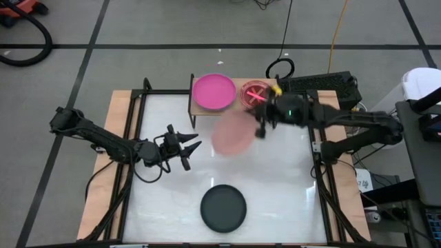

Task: Place and stack plates onto a shelf
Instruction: Stack the light orange plate on top of the pink plate on the shelf

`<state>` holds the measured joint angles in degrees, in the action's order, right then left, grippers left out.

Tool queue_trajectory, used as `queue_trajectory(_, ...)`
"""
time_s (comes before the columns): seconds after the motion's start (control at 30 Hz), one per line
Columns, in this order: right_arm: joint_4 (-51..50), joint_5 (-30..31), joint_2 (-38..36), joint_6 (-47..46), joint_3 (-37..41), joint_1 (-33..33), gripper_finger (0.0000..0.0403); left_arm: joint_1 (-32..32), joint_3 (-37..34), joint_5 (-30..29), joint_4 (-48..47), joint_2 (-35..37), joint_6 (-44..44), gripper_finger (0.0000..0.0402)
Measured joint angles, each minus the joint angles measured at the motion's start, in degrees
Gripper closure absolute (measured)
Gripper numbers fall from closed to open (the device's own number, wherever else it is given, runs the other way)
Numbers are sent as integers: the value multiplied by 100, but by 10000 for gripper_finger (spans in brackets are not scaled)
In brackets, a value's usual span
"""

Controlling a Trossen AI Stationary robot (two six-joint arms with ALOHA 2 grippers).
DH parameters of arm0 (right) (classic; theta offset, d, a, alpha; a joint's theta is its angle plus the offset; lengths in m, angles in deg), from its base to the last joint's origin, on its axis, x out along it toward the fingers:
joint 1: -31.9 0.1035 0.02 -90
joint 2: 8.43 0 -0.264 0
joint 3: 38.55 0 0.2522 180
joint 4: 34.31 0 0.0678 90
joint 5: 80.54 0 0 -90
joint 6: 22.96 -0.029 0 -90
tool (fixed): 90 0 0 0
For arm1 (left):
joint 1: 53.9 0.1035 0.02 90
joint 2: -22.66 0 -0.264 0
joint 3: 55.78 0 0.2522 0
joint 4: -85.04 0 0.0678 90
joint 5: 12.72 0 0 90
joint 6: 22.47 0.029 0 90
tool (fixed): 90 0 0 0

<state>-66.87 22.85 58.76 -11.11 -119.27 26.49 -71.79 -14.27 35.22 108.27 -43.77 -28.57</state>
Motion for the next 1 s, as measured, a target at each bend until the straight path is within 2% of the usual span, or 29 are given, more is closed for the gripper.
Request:
queue_trajectory(0.27,209,-241,706,49,-1317,-1205,402,0,0,2,33,0,320,247)
queue_trajectory(0.37,471,-633,1075,49,-1741,-1578,402,2,0,4,28,0,324,247)
queue_trajectory(0.57,836,-1690,1924,-550,-2392,-2181,403,2,-1,17,27,0,316,247)
queue_trajectory(0.7,809,-2226,2421,-866,-2474,-2481,403,2,0,20,0,0,297,247)
queue_trajectory(1.0,789,-2251,3222,-929,-2477,-2918,403,2,0,20,-133,2,290,247)
